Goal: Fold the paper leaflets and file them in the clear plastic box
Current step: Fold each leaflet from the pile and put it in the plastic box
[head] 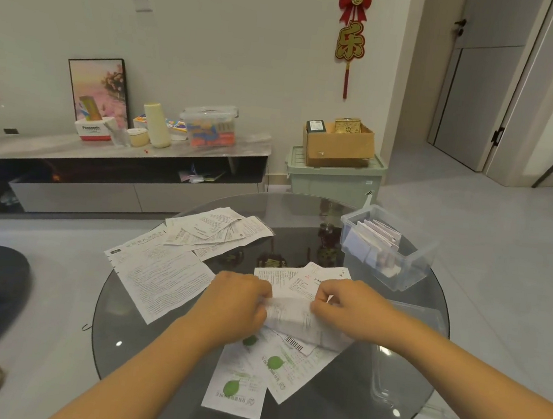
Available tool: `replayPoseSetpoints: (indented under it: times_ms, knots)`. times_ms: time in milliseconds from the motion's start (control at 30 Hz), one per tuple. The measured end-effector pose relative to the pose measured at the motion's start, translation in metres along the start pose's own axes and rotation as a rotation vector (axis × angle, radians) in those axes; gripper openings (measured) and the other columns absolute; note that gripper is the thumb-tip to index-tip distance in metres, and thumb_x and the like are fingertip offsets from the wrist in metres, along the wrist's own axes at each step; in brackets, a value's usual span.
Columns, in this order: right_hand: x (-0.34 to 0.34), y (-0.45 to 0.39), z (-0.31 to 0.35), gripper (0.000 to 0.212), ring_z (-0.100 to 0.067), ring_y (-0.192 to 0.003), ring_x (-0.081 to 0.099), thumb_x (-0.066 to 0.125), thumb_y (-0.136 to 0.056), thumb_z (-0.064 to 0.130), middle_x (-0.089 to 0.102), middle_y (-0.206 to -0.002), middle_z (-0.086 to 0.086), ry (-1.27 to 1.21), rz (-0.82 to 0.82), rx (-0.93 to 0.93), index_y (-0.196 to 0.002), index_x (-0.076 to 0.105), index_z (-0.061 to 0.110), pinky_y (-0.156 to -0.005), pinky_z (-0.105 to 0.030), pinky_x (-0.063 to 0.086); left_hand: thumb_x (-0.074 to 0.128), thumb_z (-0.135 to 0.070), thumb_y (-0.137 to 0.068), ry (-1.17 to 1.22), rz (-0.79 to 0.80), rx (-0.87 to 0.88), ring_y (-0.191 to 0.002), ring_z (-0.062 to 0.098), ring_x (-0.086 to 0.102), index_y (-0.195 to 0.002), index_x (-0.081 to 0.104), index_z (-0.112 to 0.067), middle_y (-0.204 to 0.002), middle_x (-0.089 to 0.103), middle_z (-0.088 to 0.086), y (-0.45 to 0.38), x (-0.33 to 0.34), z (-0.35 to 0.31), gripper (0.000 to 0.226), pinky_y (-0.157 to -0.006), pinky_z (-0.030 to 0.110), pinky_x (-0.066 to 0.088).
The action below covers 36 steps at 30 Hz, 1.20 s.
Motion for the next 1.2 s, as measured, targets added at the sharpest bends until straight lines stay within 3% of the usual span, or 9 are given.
replayPoseSetpoints:
  times_ms: [67, 133, 333, 500, 667, 800, 933, 1067, 1200]
  knots:
    - [0.003, 0.001, 0.004, 0.019, -0.003, -0.070, 0.055, 0.053, -0.092, 0.037, 0.058, -0.081, 0.016, -0.051, 0.008, -0.007, -0.087, 0.059, 0.019, -0.065, -0.019, 0.045, 0.047, -0.024, -0.093, -0.064, -0.018, 0.010, -0.106, 0.010, 0.049, -0.105, 0.064, -0.029, -0.114, 0.059, -0.012, -0.003, 0.001, 0.002, 0.021, -0.104, 0.031, 0.027]
    - [0.005, 0.002, 0.009, 0.016, -0.002, -0.065, 0.054, 0.056, -0.090, 0.038, 0.058, -0.071, 0.016, -0.044, 0.009, -0.029, -0.084, 0.059, 0.023, -0.064, -0.019, 0.045, 0.053, -0.028, -0.091, -0.050, 0.017, 0.021, -0.115, 0.009, 0.040, -0.107, 0.064, -0.034, -0.123, 0.052, -0.015, -0.004, 0.003, 0.001, 0.020, -0.107, 0.034, 0.020]
    - [0.006, 0.003, 0.016, 0.016, 0.000, -0.058, 0.053, 0.061, -0.086, 0.042, 0.061, -0.062, 0.013, -0.018, -0.023, -0.083, -0.078, 0.057, 0.030, -0.060, -0.018, 0.043, 0.070, -0.043, -0.078, 0.348, 0.126, -0.054, -0.098, 0.004, 0.049, -0.086, 0.066, -0.035, -0.098, 0.059, -0.015, 0.014, 0.009, 0.001, 0.012, -0.090, 0.033, 0.046]
    - [0.008, 0.005, 0.018, 0.043, 0.001, -0.101, 0.053, 0.070, -0.075, 0.051, 0.059, -0.111, 0.020, -0.025, 0.231, -0.114, -0.113, 0.058, 0.034, -0.089, -0.020, 0.044, 0.072, -0.027, -0.081, 0.604, 0.032, -0.227, -0.076, 0.000, 0.057, -0.067, 0.070, -0.035, -0.075, 0.066, -0.019, 0.025, 0.002, 0.024, 0.016, -0.069, 0.015, 0.046]
    - [-0.003, -0.002, 0.014, 0.001, -0.003, -0.102, 0.058, 0.067, -0.082, 0.034, 0.065, -0.106, 0.020, 0.049, 0.158, -0.084, -0.081, 0.067, 0.034, -0.094, -0.029, 0.046, 0.074, -0.020, -0.080, 0.813, -0.011, -0.304, -0.088, 0.000, 0.060, -0.071, 0.077, -0.028, -0.087, 0.071, -0.016, 0.042, 0.003, 0.043, 0.012, -0.082, 0.017, 0.042]
    - [-0.010, -0.004, 0.024, 0.019, -0.006, -0.076, 0.058, 0.064, -0.085, 0.033, 0.064, -0.079, 0.010, -0.152, 0.117, -0.067, -0.076, 0.065, 0.017, -0.074, -0.021, 0.048, 0.070, -0.032, -0.082, 0.766, 0.018, -0.375, -0.082, 0.005, 0.059, -0.085, 0.075, -0.025, -0.094, 0.070, -0.012, 0.055, 0.009, 0.051, 0.008, -0.068, 0.014, 0.045]
    - [0.010, -0.011, 0.027, 0.027, -0.009, -0.083, 0.065, 0.059, -0.088, 0.040, 0.067, -0.095, 0.007, -0.368, 0.100, 0.052, -0.091, 0.063, 0.013, -0.069, -0.019, 0.054, 0.062, -0.042, -0.087, 0.800, 0.164, -0.454, -0.085, 0.013, 0.066, -0.091, 0.075, -0.025, -0.096, 0.072, -0.016, 0.067, 0.025, 0.054, 0.022, -0.078, 0.029, 0.053]
    - [0.028, -0.022, 0.028, 0.040, -0.005, -0.088, 0.062, 0.067, -0.082, 0.039, 0.065, -0.105, 0.009, -0.408, 0.070, 0.105, -0.114, 0.049, 0.025, -0.070, -0.023, 0.054, 0.060, -0.043, -0.088, 0.736, 0.054, -0.542, -0.049, 0.006, 0.042, -0.077, 0.069, -0.009, -0.075, 0.068, 0.009, 0.066, 0.027, 0.059, 0.037, -0.048, 0.016, 0.032]
    - [0.047, -0.030, 0.026, 0.078, -0.007, -0.084, 0.061, 0.072, -0.081, 0.027, 0.056, -0.105, 0.008, -0.223, 0.070, 0.115, -0.141, 0.021, 0.026, -0.066, -0.019, 0.051, 0.064, -0.023, -0.088, 0.669, -0.047, -0.517, -0.072, 0.003, 0.058, -0.118, 0.053, -0.017, -0.088, 0.062, -0.011, 0.062, 0.024, 0.054, 0.033, -0.059, 0.014, 0.047]
Point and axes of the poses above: each hand's wrist, its own y-axis away from the middle knuckle, its own x-axis out of the palm, z = x × y, the point moved 5 cm from there along -y, towards the middle knuckle
